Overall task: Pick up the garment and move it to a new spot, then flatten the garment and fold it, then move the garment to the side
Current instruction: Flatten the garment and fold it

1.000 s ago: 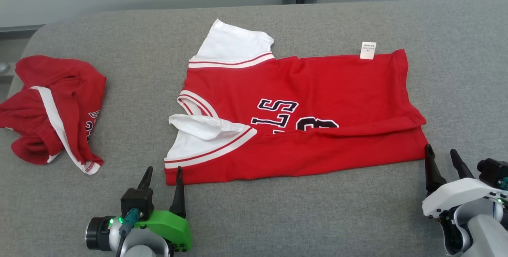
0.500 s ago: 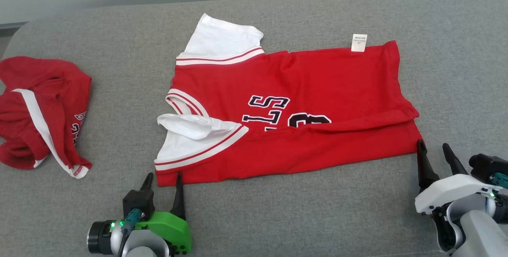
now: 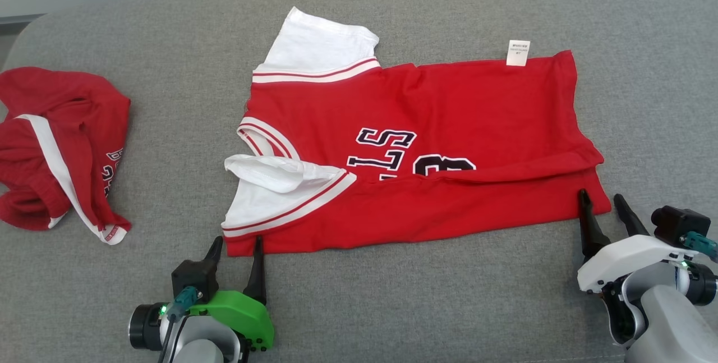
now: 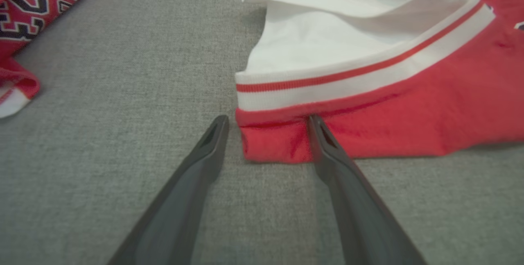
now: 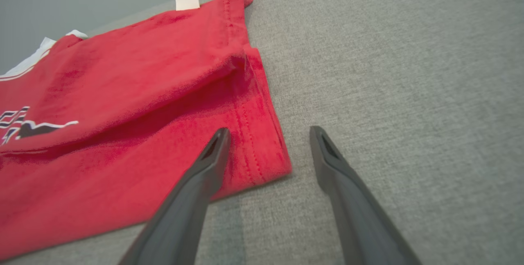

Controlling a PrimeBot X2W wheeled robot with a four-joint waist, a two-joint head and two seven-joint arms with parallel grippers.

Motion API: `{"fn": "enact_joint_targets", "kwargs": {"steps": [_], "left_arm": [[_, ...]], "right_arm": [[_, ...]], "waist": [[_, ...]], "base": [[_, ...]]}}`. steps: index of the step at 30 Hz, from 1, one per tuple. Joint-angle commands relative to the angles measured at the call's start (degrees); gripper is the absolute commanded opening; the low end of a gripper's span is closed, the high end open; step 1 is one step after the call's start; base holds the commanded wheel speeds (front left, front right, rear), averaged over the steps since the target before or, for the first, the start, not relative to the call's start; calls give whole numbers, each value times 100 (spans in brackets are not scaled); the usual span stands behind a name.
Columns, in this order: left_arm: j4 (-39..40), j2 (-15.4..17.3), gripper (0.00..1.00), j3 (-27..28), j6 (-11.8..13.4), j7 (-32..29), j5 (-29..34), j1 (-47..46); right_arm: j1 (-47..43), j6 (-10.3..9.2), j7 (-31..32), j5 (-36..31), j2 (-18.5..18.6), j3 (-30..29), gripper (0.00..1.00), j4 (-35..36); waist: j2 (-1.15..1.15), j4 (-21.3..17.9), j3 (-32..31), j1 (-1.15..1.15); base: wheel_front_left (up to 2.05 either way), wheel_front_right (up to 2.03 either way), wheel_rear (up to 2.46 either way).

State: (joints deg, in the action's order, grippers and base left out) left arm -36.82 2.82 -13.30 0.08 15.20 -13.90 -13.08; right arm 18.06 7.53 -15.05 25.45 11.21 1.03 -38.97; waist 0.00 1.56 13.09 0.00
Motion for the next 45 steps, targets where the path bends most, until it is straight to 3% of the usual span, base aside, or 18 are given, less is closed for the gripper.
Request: {"fn": "enact_joint_targets", "kwargs": {"steps": [1,11,12,14,15,16,17,19,31,45], "left_arm": [[-61,15,100,-37,-74,-13,-106,-51],[-439,-15,100,-388,-407,-53,-569,-216],[-500,-15,100,-416,-429,-55,-610,-228],[-552,-21,100,-491,-487,-60,-694,-264],[-572,-25,96,-541,-524,-61,-745,-275],[-600,-30,85,-585,-546,-67,-791,-282],[-619,-37,63,-614,-564,-68,-827,-293],[-627,-39,0,-636,-593,-69,-892,-307],[-118,17,0,-269,-586,-12,-853,134],[-404,24,0,89,-644,-11,-484,939]], "right_arm": [[63,-8,-17,40,3,-20,100,-70],[215,-4,1,151,-55,156,100,-426],[222,-4,5,163,-50,191,89,-456],[225,-4,25,187,-47,275,55,-507],[216,-4,27,221,-43,315,44,-534],[211,-4,32,242,-35,343,28,-547],[208,-4,32,271,-23,374,0,-556],[183,-4,32,345,-17,445,0,-571],[-177,-8,-4,491,11,334,0,-382],[-904,-8,-11,661,-24,399,0,-490]], "waist": [[0,24,32,0],[0,75,196,0],[0,77,207,0],[0,80,222,0],[0,83,222,0],[0,85,219,0],[0,85,215,0],[0,84,190,0],[0,95,-381,0],[0,83,-1408,0]], "base": [[0,0,0],[0,0,0],[0,0,0],[0,0,0],[0,0,0],[0,0,0],[0,0,0],[0,0,0],[0,0,0],[0,0,0]]}}
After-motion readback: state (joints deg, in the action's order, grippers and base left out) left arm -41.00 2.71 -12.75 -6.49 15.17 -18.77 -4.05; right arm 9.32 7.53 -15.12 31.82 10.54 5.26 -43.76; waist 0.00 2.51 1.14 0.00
